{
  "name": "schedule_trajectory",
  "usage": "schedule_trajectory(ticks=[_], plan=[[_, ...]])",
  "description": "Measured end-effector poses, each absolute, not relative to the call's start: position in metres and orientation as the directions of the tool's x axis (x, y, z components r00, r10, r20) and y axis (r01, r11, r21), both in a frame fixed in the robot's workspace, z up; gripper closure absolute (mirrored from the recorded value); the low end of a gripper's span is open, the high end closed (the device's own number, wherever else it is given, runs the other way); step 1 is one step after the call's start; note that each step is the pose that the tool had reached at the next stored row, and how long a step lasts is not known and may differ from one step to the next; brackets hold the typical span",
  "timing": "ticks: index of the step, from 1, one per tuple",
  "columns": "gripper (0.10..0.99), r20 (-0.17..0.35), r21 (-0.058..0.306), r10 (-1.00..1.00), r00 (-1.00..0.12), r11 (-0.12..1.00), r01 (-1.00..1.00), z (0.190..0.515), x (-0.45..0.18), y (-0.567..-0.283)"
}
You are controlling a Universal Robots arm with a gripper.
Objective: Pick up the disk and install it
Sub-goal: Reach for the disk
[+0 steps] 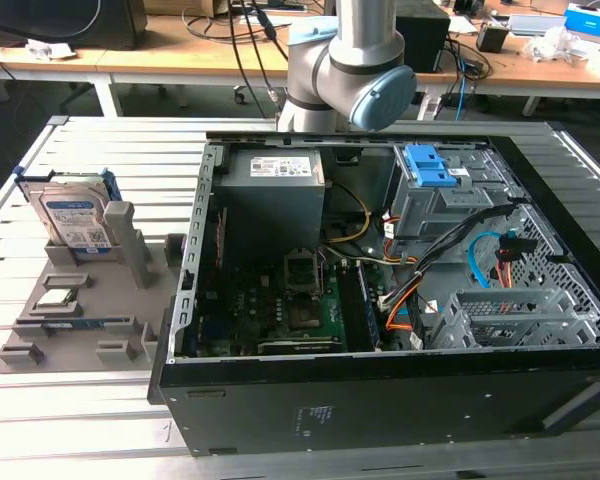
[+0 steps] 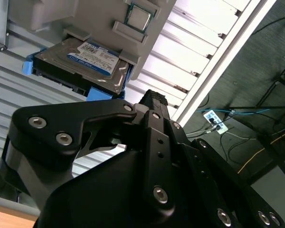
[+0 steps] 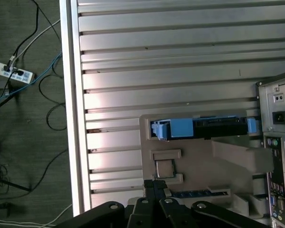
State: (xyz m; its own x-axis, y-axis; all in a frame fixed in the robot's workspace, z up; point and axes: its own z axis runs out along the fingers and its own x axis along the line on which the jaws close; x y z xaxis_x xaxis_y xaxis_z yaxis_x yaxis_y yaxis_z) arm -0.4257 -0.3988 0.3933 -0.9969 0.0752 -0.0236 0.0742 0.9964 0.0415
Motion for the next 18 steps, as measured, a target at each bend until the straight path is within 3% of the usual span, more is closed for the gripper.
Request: schedule_trajectory(ticks=[18], plan=[[0.98, -0.024, 0.038, 0.075, -0.997, 0.997, 0.074, 0.393, -0.387, -0.398]])
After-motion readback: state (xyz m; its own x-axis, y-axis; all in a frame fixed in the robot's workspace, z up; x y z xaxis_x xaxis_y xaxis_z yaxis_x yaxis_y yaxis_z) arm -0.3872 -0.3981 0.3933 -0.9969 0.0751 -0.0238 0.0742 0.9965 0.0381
